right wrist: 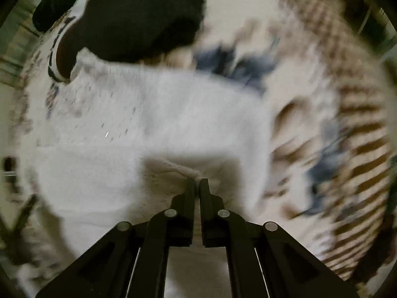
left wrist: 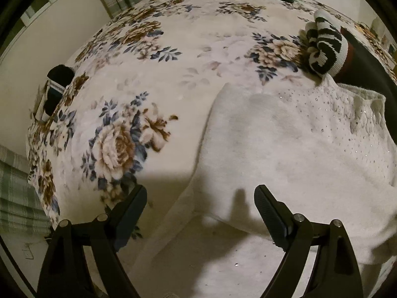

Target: Fold small clothes

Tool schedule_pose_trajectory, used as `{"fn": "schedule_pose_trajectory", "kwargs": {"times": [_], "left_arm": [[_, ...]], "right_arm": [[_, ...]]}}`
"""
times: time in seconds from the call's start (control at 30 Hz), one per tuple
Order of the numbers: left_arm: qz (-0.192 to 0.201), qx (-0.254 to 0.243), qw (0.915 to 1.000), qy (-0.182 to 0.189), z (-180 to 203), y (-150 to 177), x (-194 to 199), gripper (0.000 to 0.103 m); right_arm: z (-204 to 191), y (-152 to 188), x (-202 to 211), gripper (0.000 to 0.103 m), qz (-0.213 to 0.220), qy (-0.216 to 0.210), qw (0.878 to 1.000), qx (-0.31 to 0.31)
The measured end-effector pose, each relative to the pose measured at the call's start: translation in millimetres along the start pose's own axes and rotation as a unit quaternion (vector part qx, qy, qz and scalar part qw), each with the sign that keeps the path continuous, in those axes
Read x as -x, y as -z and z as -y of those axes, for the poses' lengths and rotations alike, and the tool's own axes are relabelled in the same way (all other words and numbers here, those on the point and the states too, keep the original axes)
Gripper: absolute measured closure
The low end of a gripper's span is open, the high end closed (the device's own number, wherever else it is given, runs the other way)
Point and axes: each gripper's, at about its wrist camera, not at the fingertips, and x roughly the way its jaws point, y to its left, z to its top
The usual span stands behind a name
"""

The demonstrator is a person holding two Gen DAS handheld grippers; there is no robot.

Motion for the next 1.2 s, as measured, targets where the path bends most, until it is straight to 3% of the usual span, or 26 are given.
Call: {"fn": "schedule_pose_trajectory", "kwargs": {"times": [0.03, 0.07, 0.1, 0.23, 0.4, 0.53, 0.57, 0.6, 0.63, 0.7, 0.87, 0.97, 1.03, 1.07, 1.13, 1.2], "left_arm": [[0.001, -0.002, 1.0, 0.002, 1.9, 0.3, 0.4, 0.015], [0.001, -0.004, 1.0, 0.004, 3.4, 0.6, 1.1, 0.015], [0.004, -0.008, 0.9999, 0.005, 5.4, 1.2, 2.5, 0.015], [0.006, -0.023, 0.9996, 0.013, 16.2, 5.4, 5.1, 0.015], [0.0, -0.035, 0.9989, 0.03, 34.7, 10.6, 10.0, 0.015], [0.005, -0.056, 0.9976, 0.04, 51.7, 14.5, 18.0, 0.015], [0.005, -0.059, 0.9974, 0.042, 54.4, 15.3, 19.1, 0.015], [0.004, -0.062, 0.9971, 0.044, 57.6, 16.2, 20.0, 0.015], [0.002, -0.064, 0.9968, 0.046, 60.1, 17.0, 20.9, 0.015], [0.001, -0.066, 0.9965, 0.051, 62.7, 18.9, 23.4, 0.015], [0.002, -0.071, 0.9961, 0.052, 61.8, 22.6, 26.2, 0.015], [-0.003, -0.067, 0.9965, 0.051, 60.6, 23.8, 25.0, 0.015], [-0.006, -0.061, 0.9968, 0.052, 57.4, 24.8, 24.3, 0.015], [-0.007, -0.058, 0.9969, 0.052, 56.1, 25.2, 24.2, 0.015], [-0.008, -0.055, 0.997, 0.054, 54.1, 25.7, 25.2, 0.015], [-0.006, -0.057, 0.9969, 0.054, 52.5, 25.9, 25.1, 0.015]], "right_arm": [[7.1, -0.1, -0.9, 0.081, -0.004, -0.023, 1.0, -0.01], [18.7, 0.4, 5.7, 0.063, 0.009, -0.04, 0.999, -0.028], [29.1, 1.7, 14.7, 0.054, 0.027, -0.049, 0.997, -0.049], [70.6, 18.9, 47.5, 0.054, 0.07, -0.075, 0.983, -0.152], [73.5, 44.7, 29.8, 0.054, 0.013, -0.119, 0.97, -0.211], [68.1, 54.7, 2.8, 0.054, -0.016, -0.103, 0.964, -0.245], [68.6, 58.6, -4.8, 0.058, -0.025, -0.112, 0.957, -0.266], [69.6, 61.3, -9.6, 0.077, -0.025, -0.118, 0.951, -0.284], [69.5, 63.2, -13.4, 0.09, -0.025, -0.122, 0.947, -0.296], [68.6, 65.3, -7.5, 0.095, 0.001, -0.128, 0.942, -0.312], [43.2, 56.0, 48.4, 0.096, 0.122, -0.09, 0.966, -0.208], [34.8, 43.9, 62.3, 0.096, 0.162, -0.071, 0.973, -0.147], [29.9, 31.2, 57.1, 0.096, 0.157, -0.044, 0.982, -0.098], [31.2, 22.9, 43.0, 0.096, 0.122, -0.028, 0.989, -0.077], [46.9, 25.8, 25.6, 0.085, 0.071, -0.019, 0.994, -0.078], [56.5, 33.9, 23.4, 0.068, 0.06, -0.032, 0.992, -0.103]]}}
